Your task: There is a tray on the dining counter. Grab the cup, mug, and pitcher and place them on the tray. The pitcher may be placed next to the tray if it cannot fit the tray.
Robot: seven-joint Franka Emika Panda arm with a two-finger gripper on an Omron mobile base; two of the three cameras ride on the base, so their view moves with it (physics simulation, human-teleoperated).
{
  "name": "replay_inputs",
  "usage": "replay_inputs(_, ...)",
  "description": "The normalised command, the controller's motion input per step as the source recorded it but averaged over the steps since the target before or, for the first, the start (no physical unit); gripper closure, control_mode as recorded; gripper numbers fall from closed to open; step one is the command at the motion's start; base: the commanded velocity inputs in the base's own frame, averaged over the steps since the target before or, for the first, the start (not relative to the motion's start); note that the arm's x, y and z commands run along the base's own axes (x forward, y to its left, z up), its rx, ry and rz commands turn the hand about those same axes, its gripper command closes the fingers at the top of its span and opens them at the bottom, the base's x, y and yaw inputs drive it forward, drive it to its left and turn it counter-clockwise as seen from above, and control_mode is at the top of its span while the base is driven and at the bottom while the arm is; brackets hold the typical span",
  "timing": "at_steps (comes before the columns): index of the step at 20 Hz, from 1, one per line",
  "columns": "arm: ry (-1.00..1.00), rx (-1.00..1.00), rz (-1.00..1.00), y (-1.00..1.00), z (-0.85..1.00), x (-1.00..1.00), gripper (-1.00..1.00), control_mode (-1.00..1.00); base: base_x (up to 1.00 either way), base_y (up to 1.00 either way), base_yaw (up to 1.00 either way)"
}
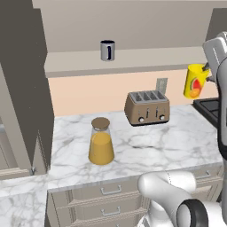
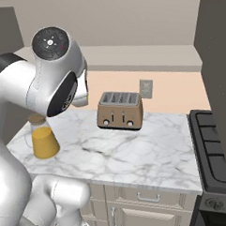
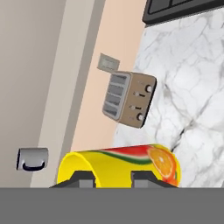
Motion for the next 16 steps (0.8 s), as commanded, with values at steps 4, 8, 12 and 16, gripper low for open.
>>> replay_inputs(4, 0.01, 0.0, 0.0, 0.02, -0.04, -0.26, 1.0, -1.0, 0.0, 0.0, 0.0)
replay_inputs(8, 0.04, 0.0, 0.0, 0.01, -0.01, -0.31, 1.0, -1.0, 0.0, 0.0, 0.0)
replay_inputs(12, 0.06, 0.0, 0.0, 0.08, 0.0, -0.25, 1.0, -1.0, 0.0, 0.0, 0.0)
replay_inputs(16, 0.05, 0.0, 0.0, 0.14, -0.01, -0.21, 1.0, -1.0, 0.0, 0.0, 0.0)
